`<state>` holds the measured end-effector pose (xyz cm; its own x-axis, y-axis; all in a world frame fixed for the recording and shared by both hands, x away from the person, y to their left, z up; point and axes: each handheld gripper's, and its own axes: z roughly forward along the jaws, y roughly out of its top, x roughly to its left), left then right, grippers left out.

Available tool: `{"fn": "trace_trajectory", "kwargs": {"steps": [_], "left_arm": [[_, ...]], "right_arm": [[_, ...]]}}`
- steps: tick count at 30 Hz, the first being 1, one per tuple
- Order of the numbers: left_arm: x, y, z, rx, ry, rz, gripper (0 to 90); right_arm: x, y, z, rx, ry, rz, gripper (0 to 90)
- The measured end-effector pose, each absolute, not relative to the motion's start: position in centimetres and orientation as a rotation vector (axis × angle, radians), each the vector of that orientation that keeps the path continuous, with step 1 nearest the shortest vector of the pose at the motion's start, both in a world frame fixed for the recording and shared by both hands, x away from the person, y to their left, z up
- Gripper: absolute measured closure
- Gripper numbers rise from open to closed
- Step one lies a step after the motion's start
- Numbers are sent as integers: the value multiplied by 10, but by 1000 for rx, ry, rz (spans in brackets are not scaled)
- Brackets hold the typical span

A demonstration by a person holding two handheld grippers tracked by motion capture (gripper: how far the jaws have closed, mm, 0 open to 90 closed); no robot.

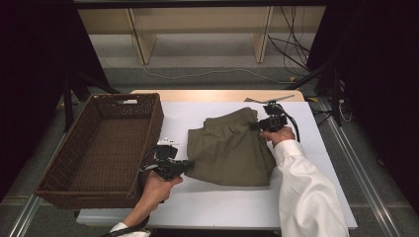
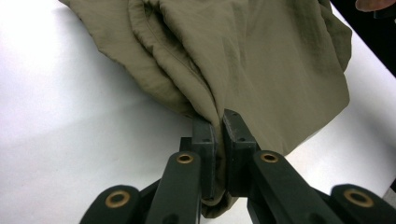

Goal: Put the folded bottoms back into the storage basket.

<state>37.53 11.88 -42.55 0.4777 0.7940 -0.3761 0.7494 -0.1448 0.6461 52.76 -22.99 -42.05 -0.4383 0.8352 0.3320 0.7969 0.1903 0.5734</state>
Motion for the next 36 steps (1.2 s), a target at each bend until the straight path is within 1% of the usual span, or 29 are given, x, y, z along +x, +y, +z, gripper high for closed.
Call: {"fn": "trace_trajectory", "kwargs": {"steps": [13, 21, 28, 36], "left_arm": [[371, 125, -396, 1877, 1226, 27, 846], [373, 135, -374, 1860, 1193, 17, 845], [380, 155, -355, 1833, 1178, 6, 846], [380, 176, -338, 1806, 1159, 17, 845]], "right_arm": [[522, -229, -392, 1602, 2369, 1128, 839], [522, -223, -367, 1573, 2360, 1149, 839], [522, -215, -351, 1543, 2346, 1178, 840], [524, -192, -326, 1481, 2345, 1204, 840]]}}
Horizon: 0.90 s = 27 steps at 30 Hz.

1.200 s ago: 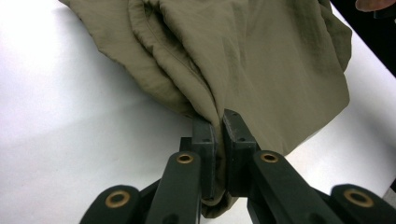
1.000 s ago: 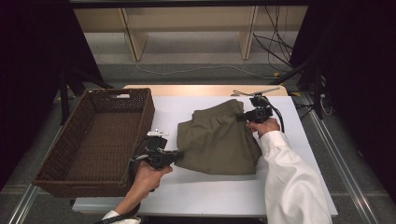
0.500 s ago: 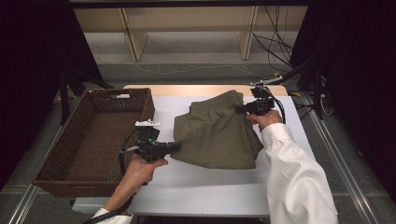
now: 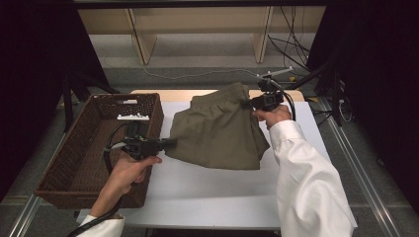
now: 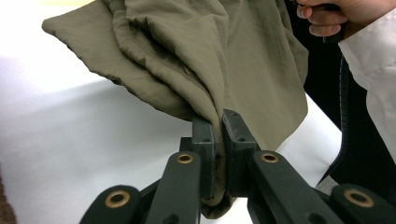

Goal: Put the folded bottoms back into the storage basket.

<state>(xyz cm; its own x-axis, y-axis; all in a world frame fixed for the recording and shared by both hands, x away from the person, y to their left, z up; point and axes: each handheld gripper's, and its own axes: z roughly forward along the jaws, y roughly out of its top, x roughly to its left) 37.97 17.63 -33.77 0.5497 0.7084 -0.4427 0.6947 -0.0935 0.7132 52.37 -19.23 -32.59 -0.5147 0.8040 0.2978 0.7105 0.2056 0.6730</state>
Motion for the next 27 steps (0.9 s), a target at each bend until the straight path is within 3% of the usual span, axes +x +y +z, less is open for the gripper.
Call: {"fn": "trace_trajectory", "kwargs": {"steps": [27], "left_arm": [[366, 248, -304, 1747, 1167, 131, 845]], "right_arm": [[530, -118, -281, 1353, 2375, 1252, 840]]}}
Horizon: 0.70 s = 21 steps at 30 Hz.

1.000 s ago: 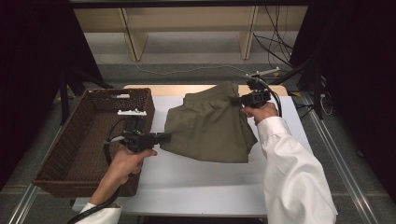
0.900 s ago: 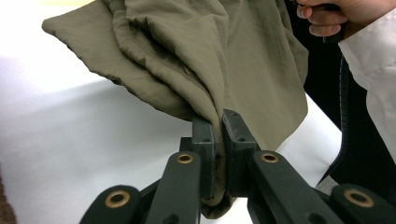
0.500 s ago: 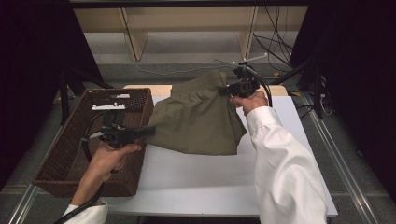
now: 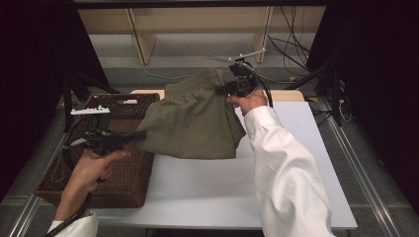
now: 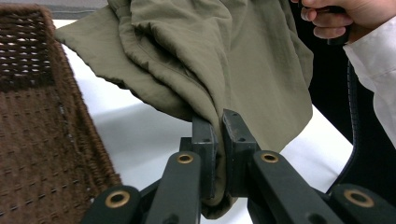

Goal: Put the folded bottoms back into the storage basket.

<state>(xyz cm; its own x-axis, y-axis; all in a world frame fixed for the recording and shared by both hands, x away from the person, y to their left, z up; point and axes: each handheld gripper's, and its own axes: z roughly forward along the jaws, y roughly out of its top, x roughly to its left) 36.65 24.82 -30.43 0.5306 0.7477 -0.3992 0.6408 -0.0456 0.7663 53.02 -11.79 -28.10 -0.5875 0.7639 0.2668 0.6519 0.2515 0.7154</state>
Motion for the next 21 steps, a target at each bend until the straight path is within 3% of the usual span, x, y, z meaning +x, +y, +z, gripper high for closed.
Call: {"fn": "trace_trajectory", "kwargs": {"steps": [21], "left_arm": [[355, 318, -297, 1725, 1233, 229, 845]], "right_arm": [[534, -36, -263, 1272, 2395, 1277, 839]]}}
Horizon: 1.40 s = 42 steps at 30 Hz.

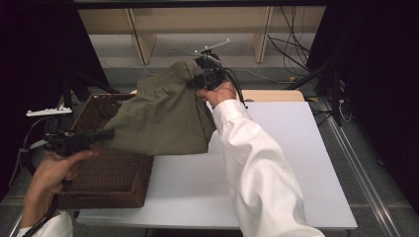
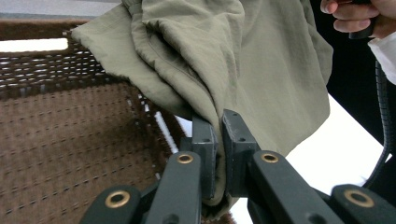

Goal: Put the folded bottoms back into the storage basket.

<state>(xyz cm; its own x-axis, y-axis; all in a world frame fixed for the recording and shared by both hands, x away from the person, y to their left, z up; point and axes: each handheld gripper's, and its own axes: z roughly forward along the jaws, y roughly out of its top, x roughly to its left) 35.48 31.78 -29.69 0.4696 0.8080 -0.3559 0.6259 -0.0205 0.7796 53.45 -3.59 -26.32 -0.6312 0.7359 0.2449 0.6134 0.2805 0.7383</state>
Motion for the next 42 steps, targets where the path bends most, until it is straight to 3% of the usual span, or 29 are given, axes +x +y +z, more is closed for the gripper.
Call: {"fn": "trace_trajectory", "kwargs": {"steps": [18, 42], "left_arm": [[349, 379, -305, 1656, 1331, 267, 846], [335, 421, -308, 1594, 1426, 321, 846]], "right_arm": [[534, 25, -256, 1230, 2413, 1308, 839], [528, 79, -259, 1198, 2415, 1349, 839]]}}
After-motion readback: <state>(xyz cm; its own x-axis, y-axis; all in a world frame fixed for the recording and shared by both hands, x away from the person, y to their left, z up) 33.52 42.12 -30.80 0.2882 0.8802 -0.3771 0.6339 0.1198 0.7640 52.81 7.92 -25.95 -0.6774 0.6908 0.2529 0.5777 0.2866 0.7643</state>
